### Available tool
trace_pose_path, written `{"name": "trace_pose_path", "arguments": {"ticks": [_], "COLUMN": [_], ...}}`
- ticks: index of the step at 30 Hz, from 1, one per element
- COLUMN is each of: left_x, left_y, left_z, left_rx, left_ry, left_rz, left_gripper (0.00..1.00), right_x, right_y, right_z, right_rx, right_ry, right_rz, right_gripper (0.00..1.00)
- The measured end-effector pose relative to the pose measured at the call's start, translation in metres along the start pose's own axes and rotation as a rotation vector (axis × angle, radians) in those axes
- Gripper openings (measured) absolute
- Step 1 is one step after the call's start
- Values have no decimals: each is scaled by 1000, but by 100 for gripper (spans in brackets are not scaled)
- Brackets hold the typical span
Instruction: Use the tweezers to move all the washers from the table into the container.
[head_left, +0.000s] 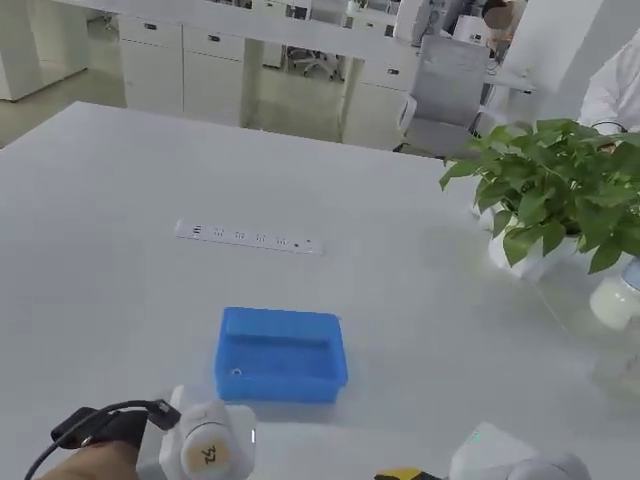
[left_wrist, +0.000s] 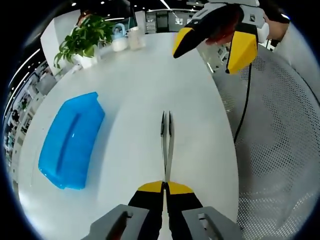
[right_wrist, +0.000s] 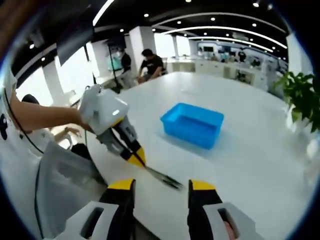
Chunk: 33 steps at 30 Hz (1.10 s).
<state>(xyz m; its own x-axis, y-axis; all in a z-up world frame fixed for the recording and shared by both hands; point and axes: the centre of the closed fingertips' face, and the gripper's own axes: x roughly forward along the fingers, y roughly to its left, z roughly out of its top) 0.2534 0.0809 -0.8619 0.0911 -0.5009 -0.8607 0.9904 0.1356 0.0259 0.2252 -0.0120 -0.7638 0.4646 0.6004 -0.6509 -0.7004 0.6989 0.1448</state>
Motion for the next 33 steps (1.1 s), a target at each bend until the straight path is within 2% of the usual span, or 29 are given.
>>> {"name": "trace_pose_path", "arguments": {"ticks": [3, 7, 9, 13, 14, 16, 18, 19, 21, 24, 25, 27, 29, 30, 32, 33], "left_x": [1, 1, 1, 1, 1, 0, -1, -2, -4, -7, -9, -14, -19, -26, -38, -44], "left_y": [2, 3, 3, 2, 2, -1, 2, 7, 8, 15, 14, 14, 14, 16, 17, 17], "left_z": [-2, -2, -2, -2, -2, -2, -3, -5, -7, -11, -14, -16, -18, -17, -15, -13], "left_rx": [-3, -53, -42, -17, -20, -40, -71, -108, -147, -227, -260, -295, -372, -415, -507, -534], "left_ry": [10, 7, 2, 2, 3, 3, 7, 13, 19, -4, -6, -23, -67, -103, -161, -183], "left_rz": [3, -6, -4, 16, 17, 12, 55, 94, 97, 141, 141, 153, 168, 189, 216, 228], "left_gripper": [0, 0, 0, 0, 0, 3, 8, 11, 18, 30, 34, 44, 50, 53, 63, 68], "right_x": [-1, -8, -12, -26, -31, -38, -42, -43, -42, -34, -31, -31, -32, -34, -34, -33], "right_y": [-4, -2, -4, -12, -16, -22, -27, -28, -31, -35, -36, -37, -39, -42, -42, -43], "right_z": [-4, 5, 10, 30, 39, 47, 50, 51, 50, 42, 38, 37, 38, 40, 39, 39], "right_rx": [22, 57, 60, 86, 108, 133, 148, 153, 173, 190, 190, 177, 148, 129, 122, 120], "right_ry": [-2, -41, -57, -133, -170, -202, -215, -219, -220, -196, -174, -173, -184, -190, -183, -180], "right_rz": [-17, -22, -36, -77, -90, -109, -120, -121, -117, -116, -117, -127, -145, -163, -161, -159], "right_gripper": [42, 47, 51, 59, 62, 70, 77, 78, 80, 84, 84, 85, 82, 82, 83, 83]}}
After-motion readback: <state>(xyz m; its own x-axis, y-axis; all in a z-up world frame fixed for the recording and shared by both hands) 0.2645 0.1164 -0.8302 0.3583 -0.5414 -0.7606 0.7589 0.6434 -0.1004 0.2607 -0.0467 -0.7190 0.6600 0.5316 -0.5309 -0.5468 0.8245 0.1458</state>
